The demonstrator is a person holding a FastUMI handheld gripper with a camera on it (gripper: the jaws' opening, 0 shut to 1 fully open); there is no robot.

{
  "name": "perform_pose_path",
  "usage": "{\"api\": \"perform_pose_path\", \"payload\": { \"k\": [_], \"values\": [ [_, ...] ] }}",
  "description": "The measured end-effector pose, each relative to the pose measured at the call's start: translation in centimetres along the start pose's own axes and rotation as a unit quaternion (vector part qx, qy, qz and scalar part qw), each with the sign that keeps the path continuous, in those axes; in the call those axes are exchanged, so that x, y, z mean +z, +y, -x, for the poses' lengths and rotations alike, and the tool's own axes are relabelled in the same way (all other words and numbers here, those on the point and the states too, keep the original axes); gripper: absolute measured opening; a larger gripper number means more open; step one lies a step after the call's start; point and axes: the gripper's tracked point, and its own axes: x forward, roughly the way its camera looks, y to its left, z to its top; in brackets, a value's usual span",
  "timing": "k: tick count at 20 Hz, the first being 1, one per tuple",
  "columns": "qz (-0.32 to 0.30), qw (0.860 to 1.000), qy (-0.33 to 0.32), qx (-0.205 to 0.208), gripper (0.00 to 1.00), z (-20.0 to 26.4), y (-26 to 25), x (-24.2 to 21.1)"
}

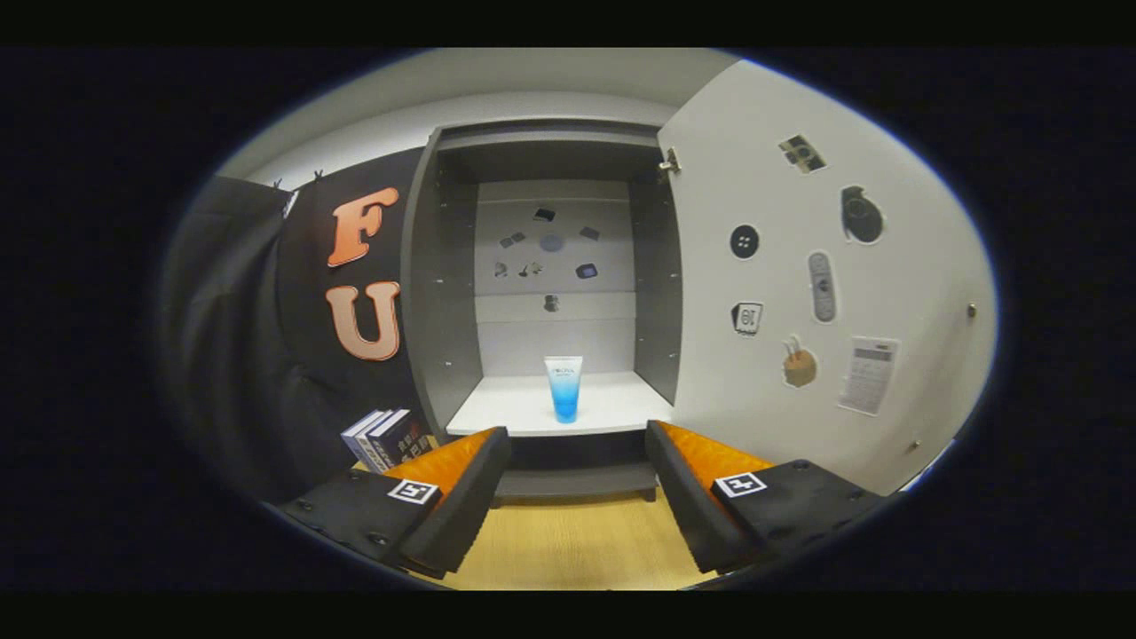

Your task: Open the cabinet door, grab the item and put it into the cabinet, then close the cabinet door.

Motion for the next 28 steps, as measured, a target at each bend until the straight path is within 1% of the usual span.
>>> {"api": "perform_pose_path", "payload": {
  "k": [5,7,10,13,16,19,26,28],
  "values": [
    [0.0,1.0,-0.012,-0.026,0.98,6.7,-3.4,-1.2],
    [0.006,0.999,-0.024,-0.046,0.98,9.1,-5.6,-1.1],
    [-0.006,0.997,-0.035,-0.068,0.98,12.6,-9.0,-0.5],
    [-0.011,0.995,-0.044,-0.084,0.98,14.8,-12.2,-0.6],
    [0.008,0.995,-0.047,-0.089,0.98,16.4,-15.1,-0.4],
    [0.024,0.994,-0.041,-0.097,0.98,16.9,-18.6,-0.7],
    [-0.003,0.996,-0.016,-0.085,0.98,13.8,-24.2,-3.1],
    [-0.019,0.996,-0.012,-0.084,0.98,12.5,-25.5,-4.0]
  ]
}}
